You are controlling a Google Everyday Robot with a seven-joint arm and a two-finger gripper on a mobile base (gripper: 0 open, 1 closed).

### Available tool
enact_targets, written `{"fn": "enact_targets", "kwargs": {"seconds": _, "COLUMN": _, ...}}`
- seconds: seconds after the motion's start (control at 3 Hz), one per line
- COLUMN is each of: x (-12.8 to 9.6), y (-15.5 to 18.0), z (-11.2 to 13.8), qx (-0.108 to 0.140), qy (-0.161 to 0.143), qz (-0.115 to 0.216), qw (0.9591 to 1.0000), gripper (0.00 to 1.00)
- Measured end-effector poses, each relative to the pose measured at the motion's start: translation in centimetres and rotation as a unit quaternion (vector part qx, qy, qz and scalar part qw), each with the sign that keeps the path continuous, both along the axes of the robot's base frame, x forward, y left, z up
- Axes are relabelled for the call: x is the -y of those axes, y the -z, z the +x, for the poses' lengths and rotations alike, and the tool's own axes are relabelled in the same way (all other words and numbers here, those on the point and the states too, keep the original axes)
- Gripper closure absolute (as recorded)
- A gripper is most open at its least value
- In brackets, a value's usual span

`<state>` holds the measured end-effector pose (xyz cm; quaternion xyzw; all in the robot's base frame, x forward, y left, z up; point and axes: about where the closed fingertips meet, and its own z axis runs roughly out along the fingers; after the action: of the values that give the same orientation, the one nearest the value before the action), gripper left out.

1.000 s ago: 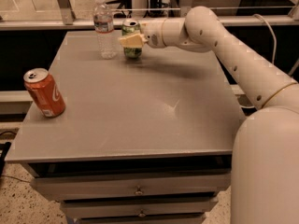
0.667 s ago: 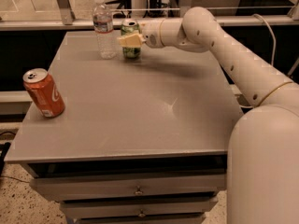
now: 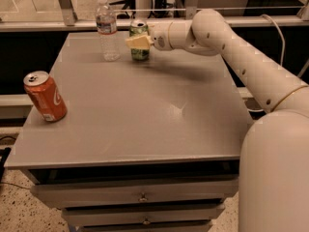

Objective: Move green can near water bottle

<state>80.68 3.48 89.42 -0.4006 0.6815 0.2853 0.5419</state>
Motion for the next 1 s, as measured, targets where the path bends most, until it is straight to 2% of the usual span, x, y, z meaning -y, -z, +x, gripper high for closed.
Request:
{"fn": "enact_targets", "kwargs": {"seconds": 0.33, "x": 0.8, "y": -0.1, "z": -0.6, "qx": -0.004, "qy": 0.003, "qz": 0.007, "qw": 1.0, "gripper": 0.0}}
{"fn": "enact_targets", "kwargs": {"seconds": 0.67, "x": 1.9, "y": -0.5, "z": -1.2, "qx": -0.004, "qy": 0.005, "qz": 0.015, "qw": 0.9999, "gripper": 0.0}}
{"fn": "enact_targets", "kwargs": {"seconds": 1.0, "x": 5.8, "y": -2.7, "z": -3.7, "qx": 0.01, "qy": 0.009, "qz": 0.018, "qw": 0.9997, "gripper": 0.0}}
